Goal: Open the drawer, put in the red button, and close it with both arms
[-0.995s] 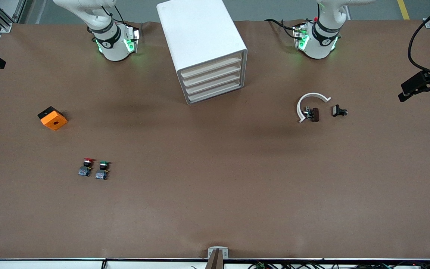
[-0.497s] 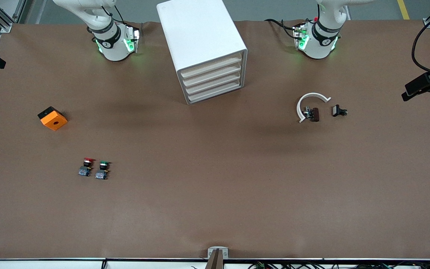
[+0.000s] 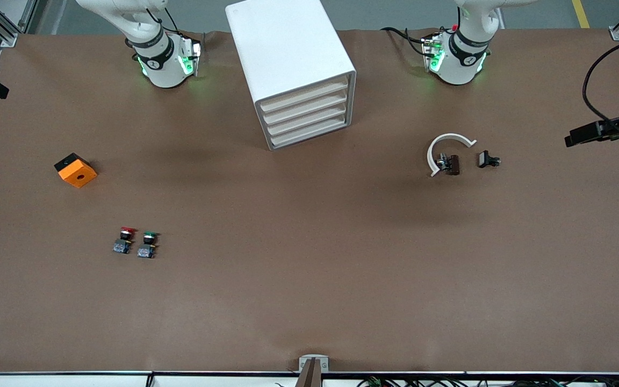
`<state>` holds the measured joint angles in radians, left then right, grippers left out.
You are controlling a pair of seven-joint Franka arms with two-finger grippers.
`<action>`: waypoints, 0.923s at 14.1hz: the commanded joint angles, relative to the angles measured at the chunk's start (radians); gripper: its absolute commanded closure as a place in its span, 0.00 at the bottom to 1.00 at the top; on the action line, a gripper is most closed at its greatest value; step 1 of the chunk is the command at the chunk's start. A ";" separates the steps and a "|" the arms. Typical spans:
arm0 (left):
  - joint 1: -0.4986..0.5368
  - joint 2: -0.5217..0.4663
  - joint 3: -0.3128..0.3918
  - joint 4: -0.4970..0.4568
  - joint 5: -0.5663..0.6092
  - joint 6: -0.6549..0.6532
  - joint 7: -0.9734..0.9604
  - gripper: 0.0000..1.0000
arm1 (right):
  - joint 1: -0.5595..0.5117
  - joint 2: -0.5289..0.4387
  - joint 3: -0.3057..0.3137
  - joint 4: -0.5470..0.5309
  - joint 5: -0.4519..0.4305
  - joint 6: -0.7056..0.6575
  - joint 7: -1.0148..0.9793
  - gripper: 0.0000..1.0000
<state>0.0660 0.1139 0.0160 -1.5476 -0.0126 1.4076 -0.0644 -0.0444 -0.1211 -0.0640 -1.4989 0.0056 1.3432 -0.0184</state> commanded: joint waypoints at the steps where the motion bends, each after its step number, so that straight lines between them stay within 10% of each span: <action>1: 0.008 0.059 -0.004 0.024 -0.006 -0.022 -0.008 0.00 | -0.005 0.001 0.006 0.012 -0.001 0.004 0.009 0.00; 13: -0.041 0.311 -0.014 0.011 -0.026 0.025 -0.204 0.00 | -0.011 0.196 0.004 0.034 -0.010 0.024 -0.002 0.00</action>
<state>0.0426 0.4056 0.0023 -1.5469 -0.0226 1.4315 -0.1988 -0.0451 0.0329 -0.0654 -1.4978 0.0047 1.3762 -0.0185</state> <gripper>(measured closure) 0.000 0.000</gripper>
